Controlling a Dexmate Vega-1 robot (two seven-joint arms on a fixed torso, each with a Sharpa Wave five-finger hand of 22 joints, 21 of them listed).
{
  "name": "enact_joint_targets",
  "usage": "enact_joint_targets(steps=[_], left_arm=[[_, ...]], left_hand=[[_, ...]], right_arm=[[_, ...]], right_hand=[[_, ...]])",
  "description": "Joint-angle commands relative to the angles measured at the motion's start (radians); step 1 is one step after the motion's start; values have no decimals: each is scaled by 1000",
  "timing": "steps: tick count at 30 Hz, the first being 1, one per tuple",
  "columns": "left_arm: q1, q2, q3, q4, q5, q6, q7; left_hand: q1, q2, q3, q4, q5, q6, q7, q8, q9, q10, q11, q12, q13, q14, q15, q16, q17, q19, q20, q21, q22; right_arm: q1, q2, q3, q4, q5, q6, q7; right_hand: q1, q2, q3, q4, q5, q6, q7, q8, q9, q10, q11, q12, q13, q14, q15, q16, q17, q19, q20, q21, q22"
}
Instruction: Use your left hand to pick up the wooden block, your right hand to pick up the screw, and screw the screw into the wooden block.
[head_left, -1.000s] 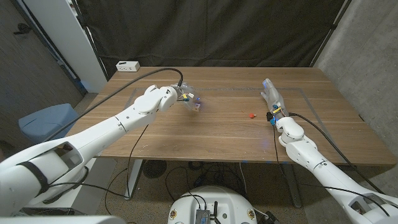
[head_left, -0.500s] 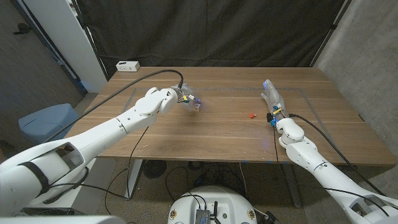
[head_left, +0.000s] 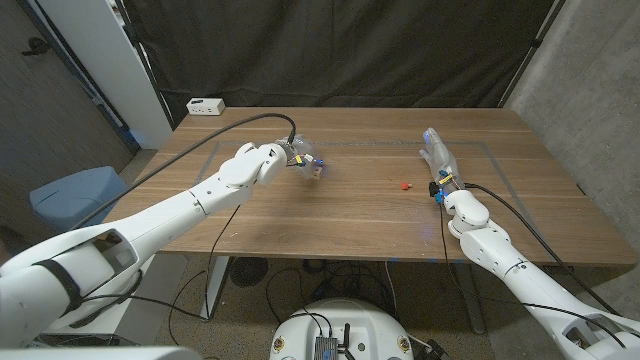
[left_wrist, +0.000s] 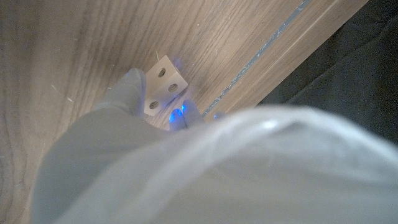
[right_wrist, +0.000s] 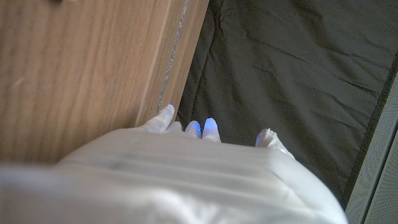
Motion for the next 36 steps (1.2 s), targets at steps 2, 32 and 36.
enact_joint_targets(steps=[2,32,36], left_arm=[[2,-5,9,10,6,10,24],[-12,-28,29,55,-2,1,82],[-15,-31,33,62,-6,-4,90]], left_hand=[[16,-2,-6,-2,0,32,-1,8,3,34,1,11,5,23,-5,11,5,14,-1,8,2],[56,1,-25,-3,2,167,-19,19,4,167,-5,39,25,132,-46,18,6,98,-18,13,2],[60,2,-27,-3,3,180,-20,21,4,178,-5,42,27,138,-48,18,7,100,-19,11,2]], right_arm=[[-2,-1,-1,-3,-1,-4,-2],[7,10,-4,21,2,3,1],[6,11,-3,22,4,4,1]], right_hand=[[-9,-1,9,3,-2,4,2,-2,6,-4,1,4,6,-6,-5,2,2,5,2,6,3],[-12,-1,14,1,-2,4,3,-2,6,-6,-2,3,6,-6,-5,2,2,5,3,6,3],[-13,-1,14,0,-2,4,3,-2,6,-5,0,3,6,-6,-6,2,2,5,3,6,3]])
